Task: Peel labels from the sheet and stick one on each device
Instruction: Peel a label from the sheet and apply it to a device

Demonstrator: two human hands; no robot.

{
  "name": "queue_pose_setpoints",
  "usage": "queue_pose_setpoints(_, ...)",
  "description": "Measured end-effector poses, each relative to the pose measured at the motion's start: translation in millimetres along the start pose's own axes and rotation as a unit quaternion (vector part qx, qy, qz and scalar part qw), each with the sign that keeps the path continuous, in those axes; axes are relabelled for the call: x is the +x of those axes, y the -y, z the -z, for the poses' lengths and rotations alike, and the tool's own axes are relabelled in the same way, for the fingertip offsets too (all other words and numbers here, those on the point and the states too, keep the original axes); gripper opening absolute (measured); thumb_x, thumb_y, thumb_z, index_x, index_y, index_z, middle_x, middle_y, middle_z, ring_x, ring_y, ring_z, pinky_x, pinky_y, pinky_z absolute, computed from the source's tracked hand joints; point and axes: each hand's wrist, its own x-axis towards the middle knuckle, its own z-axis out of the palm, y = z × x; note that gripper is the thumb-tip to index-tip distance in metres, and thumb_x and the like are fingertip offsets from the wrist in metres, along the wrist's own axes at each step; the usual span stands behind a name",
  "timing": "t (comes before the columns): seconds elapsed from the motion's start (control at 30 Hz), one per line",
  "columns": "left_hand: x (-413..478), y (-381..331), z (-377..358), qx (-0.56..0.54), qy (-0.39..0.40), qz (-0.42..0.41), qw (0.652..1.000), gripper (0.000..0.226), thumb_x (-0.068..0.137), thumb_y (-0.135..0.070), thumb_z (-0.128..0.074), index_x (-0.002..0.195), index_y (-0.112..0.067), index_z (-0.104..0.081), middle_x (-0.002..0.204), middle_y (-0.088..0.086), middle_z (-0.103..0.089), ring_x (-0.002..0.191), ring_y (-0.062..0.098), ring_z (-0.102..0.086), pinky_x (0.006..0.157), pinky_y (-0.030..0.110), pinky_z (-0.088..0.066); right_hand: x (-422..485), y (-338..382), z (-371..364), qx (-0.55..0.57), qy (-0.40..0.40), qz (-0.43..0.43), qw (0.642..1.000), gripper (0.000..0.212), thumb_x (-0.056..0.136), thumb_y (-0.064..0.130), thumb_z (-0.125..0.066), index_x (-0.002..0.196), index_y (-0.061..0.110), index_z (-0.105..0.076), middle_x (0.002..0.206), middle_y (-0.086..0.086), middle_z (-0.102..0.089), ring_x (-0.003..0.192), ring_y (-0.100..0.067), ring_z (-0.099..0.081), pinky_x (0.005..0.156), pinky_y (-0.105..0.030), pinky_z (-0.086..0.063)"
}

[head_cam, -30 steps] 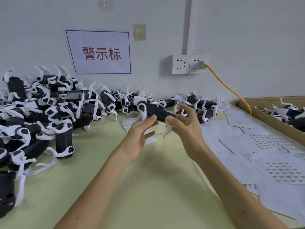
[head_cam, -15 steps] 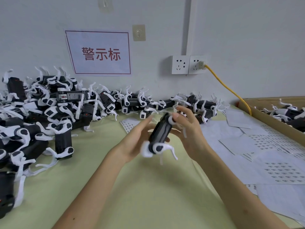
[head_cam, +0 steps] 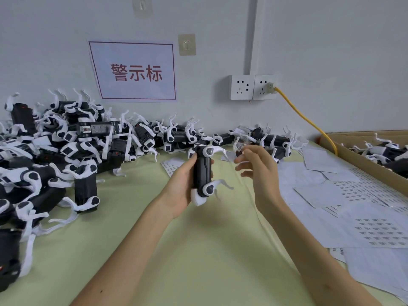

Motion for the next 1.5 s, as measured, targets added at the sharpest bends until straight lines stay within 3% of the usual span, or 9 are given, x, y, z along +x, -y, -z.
queue_pose_setpoints(0.1, -2, -1, -2, 0.021, -0.013, -0.003, 1.000, 0.038, 0.108, -0.042, -0.040, 0.115, -0.013, -0.063, 0.087, 0.002, -0.062, 0.074, 0.013, -0.062, 0.070, 0.027, -0.049, 0, 0, -1, -0.022, 0.048, -0.003, 0.999, 0.021, 0.097, 0.006, -0.056, 0.082, 0.016, -0.067, 0.070, 0.000, -0.067, 0.062, -0.014, -0.058, 0.062, -0.025, -0.043)
queue_pose_setpoints(0.27, -3, 2, -4, 0.056, 0.003, -0.024, 0.998, 0.039, 0.110, -0.038, -0.036, 0.108, -0.017, -0.069, 0.089, -0.005, -0.075, 0.083, 0.010, -0.070, 0.082, 0.031, -0.048, -5, -6, -9, -0.088, 0.113, 0.035, 0.989, 0.019, 0.096, 0.009, -0.066, 0.080, 0.018, -0.069, 0.075, 0.011, -0.069, 0.070, -0.009, -0.064, 0.065, -0.012, -0.045)
queue_pose_setpoints(0.4, -2, 3, -1, 0.101, 0.001, -0.047, 0.994, 0.037, 0.107, -0.043, -0.042, 0.106, -0.020, -0.072, 0.091, -0.003, -0.074, 0.086, 0.012, -0.070, 0.088, 0.035, -0.047, -4, -9, -9, -0.110, 0.116, 0.049, 0.986, 0.014, 0.097, 0.013, -0.068, 0.084, 0.016, -0.069, 0.073, 0.015, -0.065, 0.066, -0.005, -0.059, 0.062, -0.012, -0.041)
queue_pose_setpoints(0.6, -4, 4, 0, 0.147, 0.010, -0.086, 0.985, 0.035, 0.102, -0.045, -0.051, 0.119, -0.022, -0.072, 0.107, -0.004, -0.075, 0.095, 0.011, -0.070, 0.084, 0.033, -0.049, -5, -8, -11, -0.132, 0.100, 0.067, 0.984, 0.012, 0.098, 0.012, -0.067, 0.086, 0.011, -0.071, 0.086, -0.008, -0.075, 0.085, -0.026, -0.071, 0.074, -0.027, -0.052)
queue_pose_setpoints(0.73, -4, 5, 0, 0.161, 0.007, -0.102, 0.982, 0.039, 0.100, -0.045, -0.054, 0.127, -0.019, -0.067, 0.113, -0.004, -0.076, 0.101, 0.009, -0.071, 0.086, 0.031, -0.050, -7, -6, -11, -0.140, 0.089, 0.073, 0.983, 0.017, 0.096, 0.011, -0.068, 0.081, 0.016, -0.071, 0.087, -0.006, -0.076, 0.089, -0.025, -0.073, 0.084, -0.038, -0.057)
queue_pose_setpoints(0.9, -3, 7, -1, 0.166, 0.001, -0.115, 0.979, 0.032, 0.105, -0.033, -0.052, 0.127, -0.015, -0.066, 0.109, -0.005, -0.076, 0.098, 0.008, -0.071, 0.076, 0.016, -0.052, -7, -6, -9, -0.147, 0.081, 0.077, 0.983, 0.018, 0.096, 0.009, -0.069, 0.080, 0.017, -0.071, 0.085, -0.003, -0.076, 0.087, -0.020, -0.074, 0.086, -0.041, -0.059)
queue_pose_setpoints(1.0, -3, 7, -2, 0.178, -0.006, -0.123, 0.976, 0.032, 0.106, -0.031, -0.052, 0.129, -0.013, -0.065, 0.111, -0.004, -0.075, 0.102, 0.009, -0.069, 0.083, 0.020, -0.050, -7, -6, -10, -0.150, 0.076, 0.081, 0.982, 0.018, 0.095, 0.009, -0.069, 0.079, 0.017, -0.071, 0.085, -0.004, -0.076, 0.086, -0.021, -0.075, 0.086, -0.043, -0.059)
queue_pose_setpoints(1.2, -2, 8, 0, 0.185, -0.024, -0.124, 0.975, 0.033, 0.106, -0.030, -0.052, 0.129, -0.011, -0.064, 0.129, 0.013, -0.069, 0.124, 0.028, -0.064, 0.115, 0.046, -0.042, -6, -7, -9, -0.156, 0.080, 0.084, 0.981, 0.018, 0.095, 0.009, -0.070, 0.080, 0.019, -0.072, 0.084, -0.003, -0.076, 0.084, -0.018, -0.075, 0.082, -0.039, -0.060)
queue_pose_setpoints(1.5, -2, 9, -2, 0.190, -0.016, -0.118, 0.975, 0.030, 0.106, -0.029, -0.053, 0.130, -0.015, -0.064, 0.126, 0.004, -0.072, 0.115, 0.023, -0.070, 0.110, 0.044, -0.046, -5, -9, -8, -0.169, 0.071, 0.079, 0.980, 0.017, 0.093, 0.009, -0.072, 0.079, 0.017, -0.071, 0.074, 0.006, -0.073, 0.070, -0.013, -0.075, 0.066, -0.022, -0.054)
